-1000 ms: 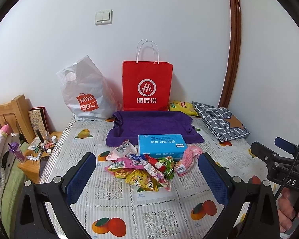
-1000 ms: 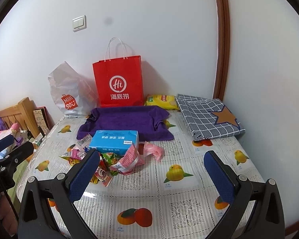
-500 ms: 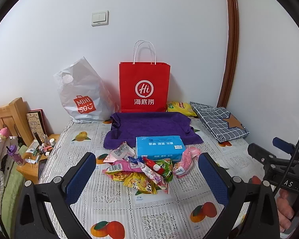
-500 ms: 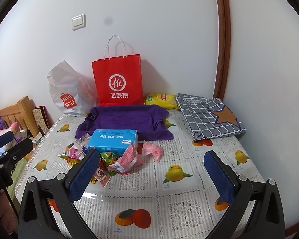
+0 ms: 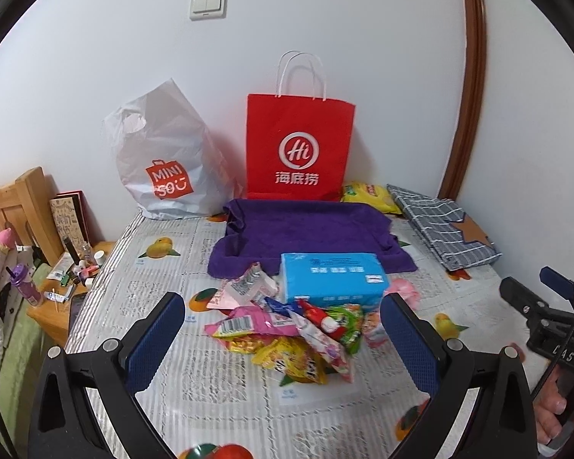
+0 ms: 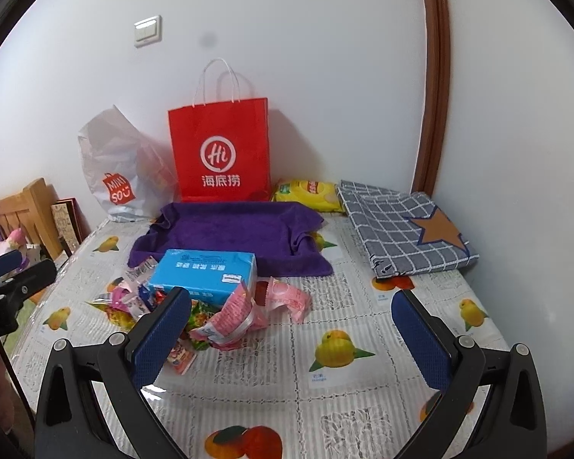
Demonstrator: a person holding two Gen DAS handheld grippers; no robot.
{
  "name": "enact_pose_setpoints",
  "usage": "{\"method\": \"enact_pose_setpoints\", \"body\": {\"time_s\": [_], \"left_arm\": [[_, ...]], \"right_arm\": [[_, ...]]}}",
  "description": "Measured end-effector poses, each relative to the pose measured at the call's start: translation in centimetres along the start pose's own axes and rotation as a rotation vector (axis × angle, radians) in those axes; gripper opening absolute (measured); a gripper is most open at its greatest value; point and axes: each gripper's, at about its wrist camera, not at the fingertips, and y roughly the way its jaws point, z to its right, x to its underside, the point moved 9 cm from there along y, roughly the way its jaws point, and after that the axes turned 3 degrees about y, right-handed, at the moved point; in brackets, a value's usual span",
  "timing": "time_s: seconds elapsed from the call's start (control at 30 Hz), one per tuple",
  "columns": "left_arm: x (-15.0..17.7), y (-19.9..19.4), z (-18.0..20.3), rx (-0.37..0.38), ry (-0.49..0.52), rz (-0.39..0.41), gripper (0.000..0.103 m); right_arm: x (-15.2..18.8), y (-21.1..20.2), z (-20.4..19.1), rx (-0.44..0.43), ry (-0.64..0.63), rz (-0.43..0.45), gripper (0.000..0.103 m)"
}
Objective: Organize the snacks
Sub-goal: 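Move both tools down toward the snack pile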
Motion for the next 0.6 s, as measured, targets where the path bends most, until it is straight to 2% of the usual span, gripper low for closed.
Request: {"method": "enact_pose_setpoints", "body": {"time_s": [0.17,0.27,0.33,0.4,0.53,0.6], "left_arm": [[0.8,3.1,-1.7,-0.020,-0.009,-0.044,0.103],[1.6,5.1,-2.7,-0.035,-0.024,-0.076,0.103],[2.1,6.3,-3.2,-0.019,-0.037,-0.106,0.102],[2.5,7.7,-3.7,-0.024,-0.042,-0.137,0.102],[3.0,9.7,-4.4,-0.016,-0.055,-0.188,0.098],[3.1,10.5,-4.7,-0.018,-0.063,-0.198,0.098]], "right_arm": [[0.7,3.2,1.0,0.021,0.017,-0.035,0.103],[1.4,5.3,1.8,0.046,0.027,-0.075,0.103],[2.1,7.2,2.5,0.057,0.034,-0.123,0.103],[2.8,8.5,2.8,0.052,0.036,-0.154,0.100],[4.1,11.7,3.1,0.030,0.041,-0.229,0.086],[4.4,13.0,2.9,0.009,0.058,-0.260,0.084]]}}
